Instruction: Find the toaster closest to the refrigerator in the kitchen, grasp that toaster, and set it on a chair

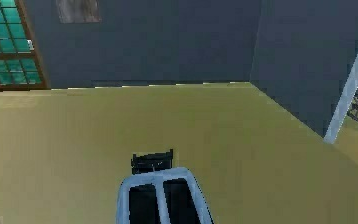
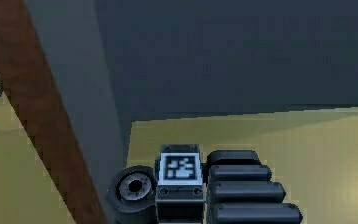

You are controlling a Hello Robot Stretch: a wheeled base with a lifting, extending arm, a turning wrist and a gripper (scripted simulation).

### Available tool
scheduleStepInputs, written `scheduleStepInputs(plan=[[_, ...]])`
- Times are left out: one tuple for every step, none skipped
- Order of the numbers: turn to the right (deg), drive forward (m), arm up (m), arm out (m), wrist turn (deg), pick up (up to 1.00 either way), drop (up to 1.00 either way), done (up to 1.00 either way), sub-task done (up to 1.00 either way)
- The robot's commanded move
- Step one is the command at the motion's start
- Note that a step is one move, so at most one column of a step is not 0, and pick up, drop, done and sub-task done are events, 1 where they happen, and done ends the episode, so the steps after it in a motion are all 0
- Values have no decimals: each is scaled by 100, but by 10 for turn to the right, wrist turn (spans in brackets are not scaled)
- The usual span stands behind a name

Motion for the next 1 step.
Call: scheduleStepInputs(plan=[[0,45,0,0,0,0,0,0,0]])
